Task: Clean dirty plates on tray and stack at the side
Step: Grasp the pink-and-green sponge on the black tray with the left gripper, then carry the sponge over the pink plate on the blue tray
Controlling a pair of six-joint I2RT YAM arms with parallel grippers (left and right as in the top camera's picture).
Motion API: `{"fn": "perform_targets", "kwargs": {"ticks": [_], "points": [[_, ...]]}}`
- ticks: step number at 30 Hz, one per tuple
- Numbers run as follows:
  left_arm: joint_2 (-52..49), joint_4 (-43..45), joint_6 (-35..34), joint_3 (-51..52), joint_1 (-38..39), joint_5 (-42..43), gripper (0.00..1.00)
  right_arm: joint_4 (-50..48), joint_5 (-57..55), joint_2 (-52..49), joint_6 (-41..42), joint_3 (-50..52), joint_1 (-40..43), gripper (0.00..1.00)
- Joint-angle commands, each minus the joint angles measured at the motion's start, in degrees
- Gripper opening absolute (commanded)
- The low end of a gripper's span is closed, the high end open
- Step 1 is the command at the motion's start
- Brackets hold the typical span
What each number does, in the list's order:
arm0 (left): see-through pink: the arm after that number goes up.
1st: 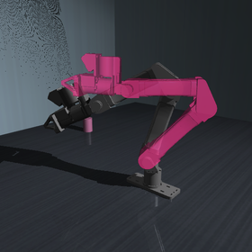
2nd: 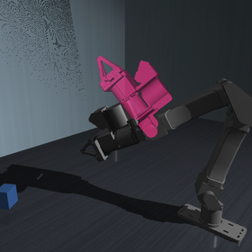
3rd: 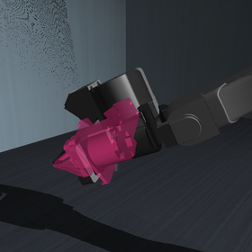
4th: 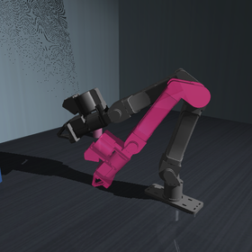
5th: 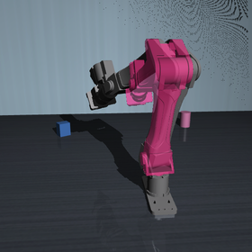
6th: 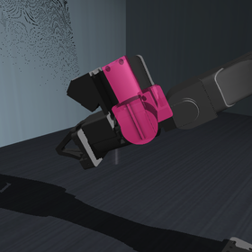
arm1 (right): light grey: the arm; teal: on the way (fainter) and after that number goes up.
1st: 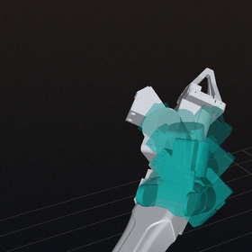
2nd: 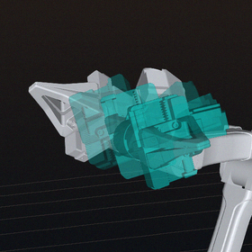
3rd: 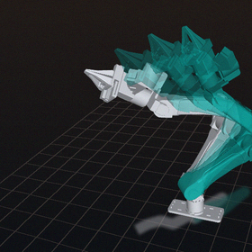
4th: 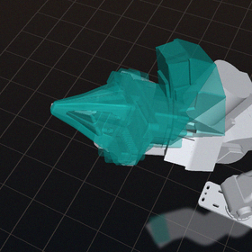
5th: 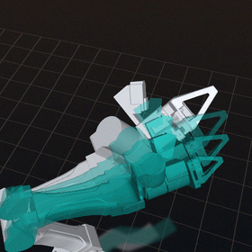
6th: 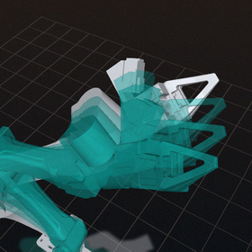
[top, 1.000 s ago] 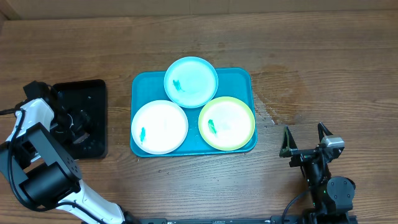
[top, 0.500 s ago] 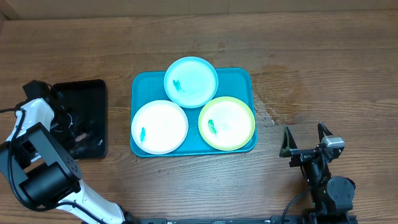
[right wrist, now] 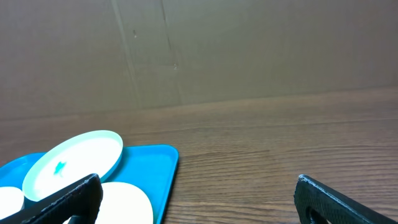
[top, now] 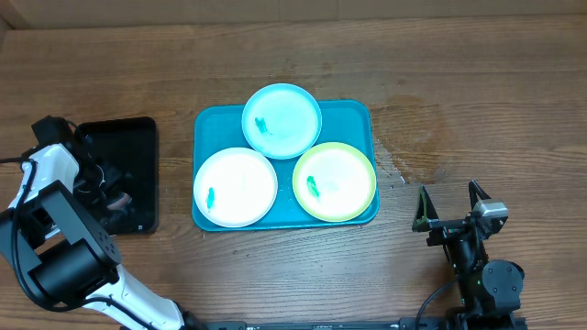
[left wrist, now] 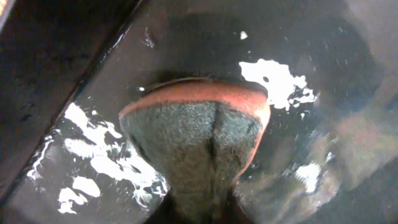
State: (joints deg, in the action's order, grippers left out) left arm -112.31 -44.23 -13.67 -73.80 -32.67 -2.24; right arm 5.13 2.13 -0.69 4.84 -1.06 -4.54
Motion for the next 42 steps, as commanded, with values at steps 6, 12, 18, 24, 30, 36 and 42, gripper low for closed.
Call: {"fn": "perform_targets", "kwargs": {"ticks": [6, 12, 18, 24, 30, 36, 42], "points": [[2.7, -13.6, 0.0, -16.3, 0.1, -0.6, 0.04, -0.5, 0.1, 0.5, -0.2, 0.6, 0.2, 1.00], [6.3, -25.4, 0.0, -30.2, 0.1, 4.1, 0.04, -0.5, 0.1, 0.5, -0.2, 0.6, 0.2, 1.00], [8.9, -26.5, 0.0, -32.0, 0.2, 6.3, 0.04, -0.5, 0.1, 0.5, -0.2, 0.6, 0.2, 1.00], [4.7, -17.4, -0.2, -16.1, 0.7, 5.9, 0.04, -0.5, 0.1, 0.5, -0.2, 0.6, 0.2, 1.00], [2.2, -19.0, 2.8, -14.8, 0.7, 11.7, 0.04, -0.5, 0.1, 0.5, -0.2, 0.6, 0.2, 1.00], [5.5, -30.8, 2.7, -31.4, 0.4, 14.4, 0.04, -0.5, 0.1, 0.5, -0.2, 0.6, 0.2, 1.00], [8.1, -30.3, 1.2, -33.3, 1.3, 8.1, 0.04, -0.4, 0.1, 0.5, -0.2, 0.6, 0.2, 1.00]]}}
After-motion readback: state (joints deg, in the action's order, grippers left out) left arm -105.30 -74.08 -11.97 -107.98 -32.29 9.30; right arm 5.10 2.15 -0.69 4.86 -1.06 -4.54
